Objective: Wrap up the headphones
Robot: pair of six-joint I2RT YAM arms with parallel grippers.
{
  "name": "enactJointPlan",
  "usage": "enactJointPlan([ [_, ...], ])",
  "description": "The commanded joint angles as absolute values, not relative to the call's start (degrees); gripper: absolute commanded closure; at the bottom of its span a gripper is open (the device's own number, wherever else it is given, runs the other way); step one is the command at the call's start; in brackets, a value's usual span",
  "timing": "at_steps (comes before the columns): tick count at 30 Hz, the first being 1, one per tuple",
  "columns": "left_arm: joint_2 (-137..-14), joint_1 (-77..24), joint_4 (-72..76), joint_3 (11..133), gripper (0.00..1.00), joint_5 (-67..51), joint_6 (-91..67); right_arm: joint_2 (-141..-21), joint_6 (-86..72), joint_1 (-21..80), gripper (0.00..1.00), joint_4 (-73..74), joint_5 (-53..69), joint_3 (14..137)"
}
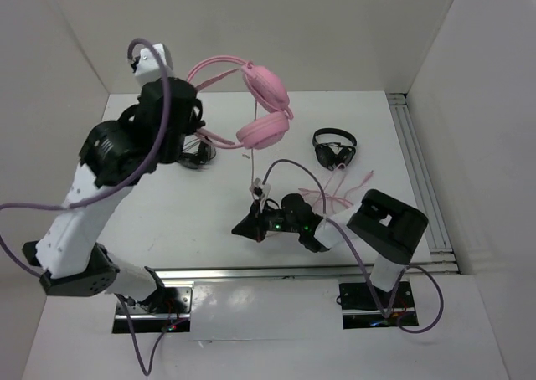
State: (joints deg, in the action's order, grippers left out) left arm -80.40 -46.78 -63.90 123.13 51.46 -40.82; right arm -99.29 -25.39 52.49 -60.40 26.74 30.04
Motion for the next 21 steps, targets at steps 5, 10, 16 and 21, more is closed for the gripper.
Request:
enactJointPlan([
  [5,-87.87,-33.06,-59.69,123.85,1.00,48.78,-53.88,-84.74,-17.77,64.24,1.00,-44.70,13.37,31.02],
  [10,-89.03,-32.52,-59.68,111.40,1.00,50.36,-57.47,-76.74,-12.49,68.37,1.00,-27.10,12.74,38.83],
  [16,-89.20,-33.66,-63.36,99.41,1.00,54.66,-60.56,-71.04,-4.32,68.91,1.00,-6.62,11.00,50.35],
  [21,-94.21,-32.43,-72.40,97.39,1.00,52.04,-55.90,-64.34,2.19,69.43,1.00,10.59,-7.04,57.28],
])
